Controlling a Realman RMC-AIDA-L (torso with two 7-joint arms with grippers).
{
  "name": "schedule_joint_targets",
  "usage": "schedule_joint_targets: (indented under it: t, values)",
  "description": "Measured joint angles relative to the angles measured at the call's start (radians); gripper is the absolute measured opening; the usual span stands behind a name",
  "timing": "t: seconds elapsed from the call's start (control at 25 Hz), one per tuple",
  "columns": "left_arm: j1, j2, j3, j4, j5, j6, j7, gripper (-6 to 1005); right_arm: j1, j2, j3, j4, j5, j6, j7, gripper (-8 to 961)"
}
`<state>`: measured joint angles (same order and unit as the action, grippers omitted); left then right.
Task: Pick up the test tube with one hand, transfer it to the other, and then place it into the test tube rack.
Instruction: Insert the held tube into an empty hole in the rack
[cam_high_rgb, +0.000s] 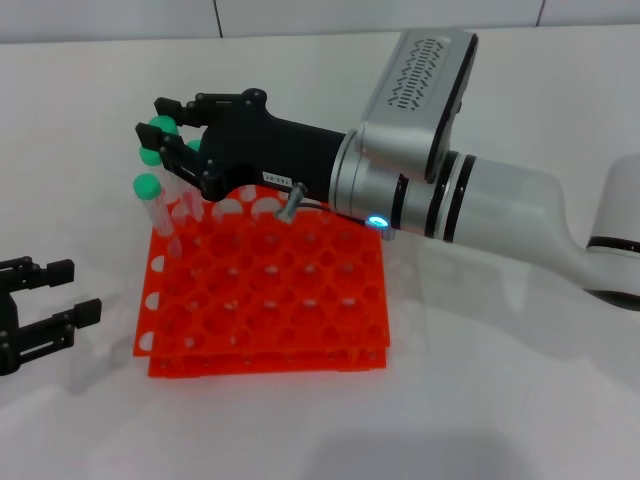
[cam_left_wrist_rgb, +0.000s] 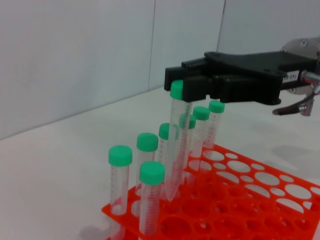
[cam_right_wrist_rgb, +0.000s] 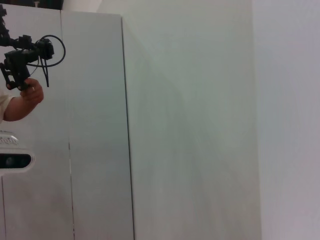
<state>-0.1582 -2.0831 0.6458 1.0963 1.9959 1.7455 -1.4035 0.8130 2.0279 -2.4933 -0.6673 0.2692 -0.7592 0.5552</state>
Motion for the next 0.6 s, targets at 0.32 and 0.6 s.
schedule_joint_targets:
  t: [0.32,0.6]
  values:
    - [-0.003,0.000,0.000,0.000,0.007,-0.008,0.000,560,0.008,0.000,0.001,0.003,0.001,0.012,0.000,332]
    - [-0.011,0.000,0.000,0.000,0.008,-0.015,0.000,560,0.008,0.000,0.000,0.003,0.001,0.012,0.000,334]
